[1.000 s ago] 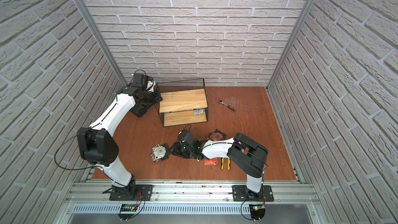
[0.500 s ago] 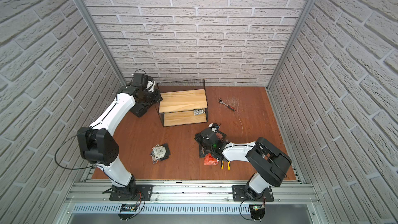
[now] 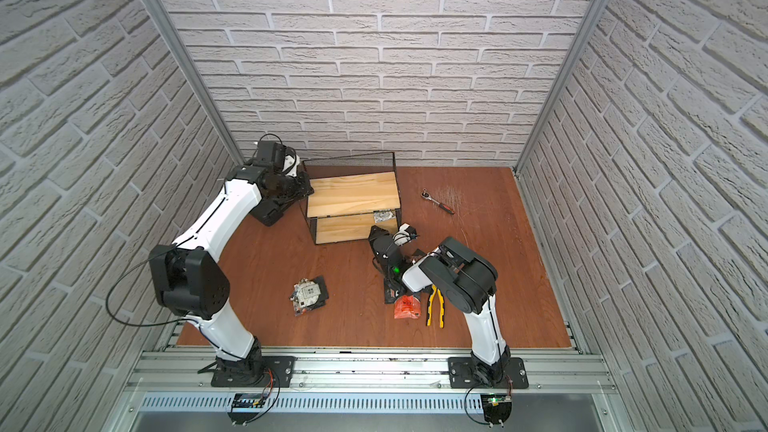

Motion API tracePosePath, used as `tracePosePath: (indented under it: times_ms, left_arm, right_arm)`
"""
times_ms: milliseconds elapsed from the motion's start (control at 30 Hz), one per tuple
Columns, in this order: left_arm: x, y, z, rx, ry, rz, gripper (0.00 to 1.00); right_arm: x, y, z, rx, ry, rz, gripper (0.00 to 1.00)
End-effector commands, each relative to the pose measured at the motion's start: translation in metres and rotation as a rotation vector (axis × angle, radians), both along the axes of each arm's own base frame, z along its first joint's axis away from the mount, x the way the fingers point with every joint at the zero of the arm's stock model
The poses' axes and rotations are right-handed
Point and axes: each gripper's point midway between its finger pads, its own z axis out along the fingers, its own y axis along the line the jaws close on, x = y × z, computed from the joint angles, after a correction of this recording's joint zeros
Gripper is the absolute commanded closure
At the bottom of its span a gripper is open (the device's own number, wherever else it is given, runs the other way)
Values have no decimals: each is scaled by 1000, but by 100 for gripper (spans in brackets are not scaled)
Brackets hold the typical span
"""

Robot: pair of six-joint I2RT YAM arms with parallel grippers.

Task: Remove the tea bags from the shelf
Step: Pick up the tea bag from the shelf.

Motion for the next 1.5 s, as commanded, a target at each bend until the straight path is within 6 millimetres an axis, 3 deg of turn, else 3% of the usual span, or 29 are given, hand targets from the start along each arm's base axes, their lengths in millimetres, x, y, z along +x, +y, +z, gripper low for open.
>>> tracePosePath:
  times_ms: [0,133,300,600,1033,1467]
  left_arm:
    - [1,6,-5,8,26,14,93]
    - [1,6,-5,8,25,12,93]
    - [2,6,-7,6,29,12,93]
    - [1,4,-8,4,30,4,93]
    - [-1,6,-10,7,32,2,93]
    - [-1,9,-15,4,39,0,94]
  right_arm:
    - [14,-15,17,34,-54,-131,70]
    - [12,-23,3,14,-6,-176,61]
    - [16,-32,-4,16,9,-228,57]
    - [32,-32,-4,50,12,-289,54]
    - [37,-42,-22,40,82,-402,50]
    - [55,-49,-29,96,84,-498,49]
